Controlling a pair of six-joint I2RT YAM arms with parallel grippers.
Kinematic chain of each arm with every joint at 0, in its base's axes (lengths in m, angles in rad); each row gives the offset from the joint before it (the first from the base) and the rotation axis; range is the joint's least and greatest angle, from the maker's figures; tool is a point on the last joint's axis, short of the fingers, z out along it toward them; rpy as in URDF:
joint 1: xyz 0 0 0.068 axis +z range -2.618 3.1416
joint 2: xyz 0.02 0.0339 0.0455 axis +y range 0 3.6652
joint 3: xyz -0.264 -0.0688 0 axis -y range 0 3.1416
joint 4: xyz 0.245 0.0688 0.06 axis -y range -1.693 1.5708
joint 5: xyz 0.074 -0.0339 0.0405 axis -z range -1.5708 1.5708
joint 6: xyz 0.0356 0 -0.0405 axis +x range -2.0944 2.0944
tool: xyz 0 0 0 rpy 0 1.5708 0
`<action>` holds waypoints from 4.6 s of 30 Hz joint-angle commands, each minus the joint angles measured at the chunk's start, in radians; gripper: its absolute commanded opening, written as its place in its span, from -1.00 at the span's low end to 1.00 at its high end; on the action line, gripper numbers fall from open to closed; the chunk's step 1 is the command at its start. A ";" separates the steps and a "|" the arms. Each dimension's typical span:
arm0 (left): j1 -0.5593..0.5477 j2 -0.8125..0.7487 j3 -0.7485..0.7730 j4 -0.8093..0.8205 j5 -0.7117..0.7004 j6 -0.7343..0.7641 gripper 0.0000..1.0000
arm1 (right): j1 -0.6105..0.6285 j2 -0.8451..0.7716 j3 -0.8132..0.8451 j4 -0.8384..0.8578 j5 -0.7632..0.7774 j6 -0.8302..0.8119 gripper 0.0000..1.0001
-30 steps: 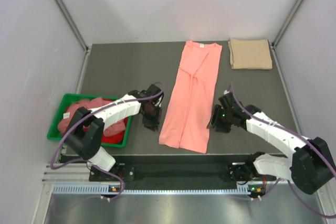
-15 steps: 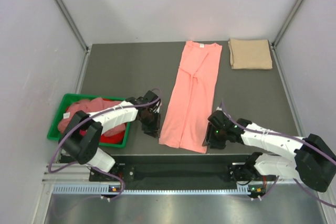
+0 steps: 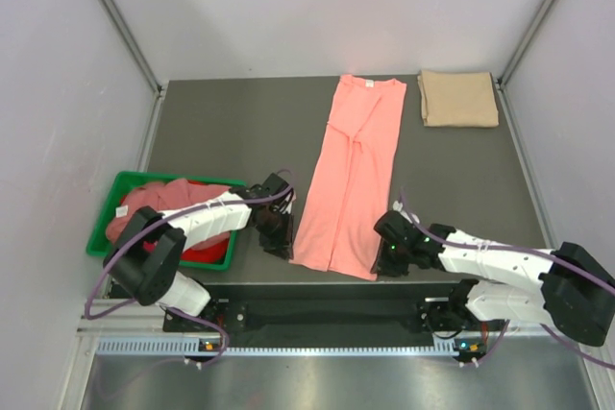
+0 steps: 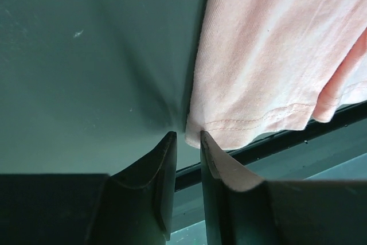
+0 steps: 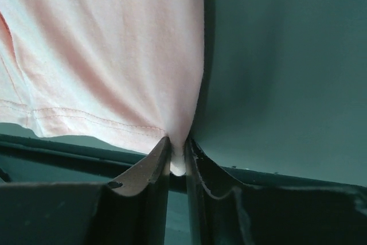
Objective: Fold and stack the t-shirts
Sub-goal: Fold the tshirt
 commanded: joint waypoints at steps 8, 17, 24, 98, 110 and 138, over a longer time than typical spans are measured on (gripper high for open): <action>-0.041 0.039 -0.010 0.036 -0.030 -0.021 -0.56 | 0.028 -0.046 -0.009 -0.024 0.062 0.017 -1.00; -0.184 -0.079 0.028 0.013 -0.080 -0.200 -1.00 | 0.028 -0.126 0.034 -0.145 0.090 -0.008 -1.00; -0.334 -0.042 0.076 -0.084 -0.212 -0.282 -1.00 | 0.028 -0.207 0.025 -0.239 0.108 -0.026 -1.00; 0.201 0.909 1.327 0.071 -0.113 0.148 -0.86 | -0.656 0.925 1.177 -0.107 0.031 -0.828 -0.84; 0.198 0.767 1.256 0.025 -0.076 0.218 -0.59 | -0.678 0.774 1.060 -0.087 -0.045 -0.727 -0.53; 0.172 0.940 1.484 0.022 -0.220 0.269 -0.66 | -0.735 0.965 1.233 -0.086 0.057 -0.738 -0.76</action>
